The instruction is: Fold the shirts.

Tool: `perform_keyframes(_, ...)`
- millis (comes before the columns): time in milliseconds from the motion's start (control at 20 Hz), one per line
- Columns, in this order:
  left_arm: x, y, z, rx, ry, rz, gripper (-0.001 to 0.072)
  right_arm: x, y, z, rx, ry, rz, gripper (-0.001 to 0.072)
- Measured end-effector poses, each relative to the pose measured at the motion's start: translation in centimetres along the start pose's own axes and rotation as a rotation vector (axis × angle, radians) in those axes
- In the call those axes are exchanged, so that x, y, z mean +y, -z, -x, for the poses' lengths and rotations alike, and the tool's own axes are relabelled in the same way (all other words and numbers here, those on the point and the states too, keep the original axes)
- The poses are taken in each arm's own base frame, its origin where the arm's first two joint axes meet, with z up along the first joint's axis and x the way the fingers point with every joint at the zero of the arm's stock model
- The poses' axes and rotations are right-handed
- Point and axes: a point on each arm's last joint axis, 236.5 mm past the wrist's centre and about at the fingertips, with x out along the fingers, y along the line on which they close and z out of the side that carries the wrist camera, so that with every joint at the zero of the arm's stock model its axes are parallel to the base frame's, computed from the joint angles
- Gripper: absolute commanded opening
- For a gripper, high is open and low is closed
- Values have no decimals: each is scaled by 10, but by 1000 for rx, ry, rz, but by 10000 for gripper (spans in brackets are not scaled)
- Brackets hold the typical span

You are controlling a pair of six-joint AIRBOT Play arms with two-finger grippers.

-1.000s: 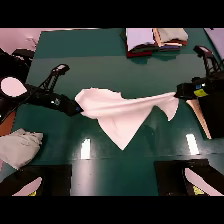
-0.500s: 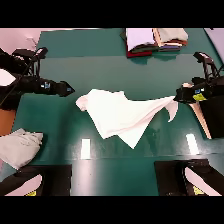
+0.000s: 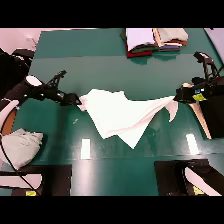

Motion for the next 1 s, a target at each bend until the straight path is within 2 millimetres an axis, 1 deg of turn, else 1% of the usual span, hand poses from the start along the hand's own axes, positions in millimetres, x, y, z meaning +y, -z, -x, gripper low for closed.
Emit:
perform_keyframes(100,-4,-5,-9,-15,1,-14,119,0,0,0,1,0,-3,15)
perform_keyframes(150,-5,-10,-10,-26,0,-21,24,0,0,0,1,0,-3,15)
perform_keyframes(250,-8,-23,-6,-52,0,-41,22,0,0,0,0,0,-4,15)
perform_keyframes(300,-12,-33,2,-73,5,-51,22,1,-2,2,-6,0,-2,15)
perform_keyframes(350,-17,-44,14,-97,9,-63,22,2,-6,6,-20,0,2,15)
perform_keyframes(400,-24,-59,34,-145,7,-79,22,4,-12,14,-44,-1,10,15)
perform_keyframes(450,-34,-76,59,-206,3,-99,22,8,-21,24,-77,-2,20,15)
perform_keyframes(500,-46,-94,93,-289,-8,-129,22,12,-33,39,-125,-3,36,15)
perform_keyframes(550,-60,-111,130,-380,-23,-164,22,19,-47,59,-185,-3,56,15)
perform_keyframes(600,-79,-125,175,-486,-41,-211,22,25,-60,80,-246,-4,76,16)
perform_keyframes(650,-100,-134,220,-590,-59,-258,23,33,-73,105,-316,-5,98,15)
perform_keyframes(700,-124,-137,269,-696,-83,-315,23,42,-85,134,-395,-6,124,15)
perform_keyframes(750,-148,-134,312,-791,-109,-371,22,51,-94,164,-475,-7,149,15)
perform_keyframes(800,-177,-124,357,-889,-132,-434,22,59,-101,192,-548,-6,172,15)
perform_keyframes(850,-204,-110,393,-968,-149,-489,22,68,-104,222,-619,-5,196,15)
perform_keyframes(900,-230,-92,428,-1048,-168,-543,22,75,-105,247,-679,-4,217,15)
perform_keyframes(950,-252,-74,457,-1120,-185,-586,22,83,-103,273,-739,-4,237,15)
perform_keyframes(1000,-275,-53,484,-1190,-192,-626,22,88,-101,293,-785,-1,252,15)
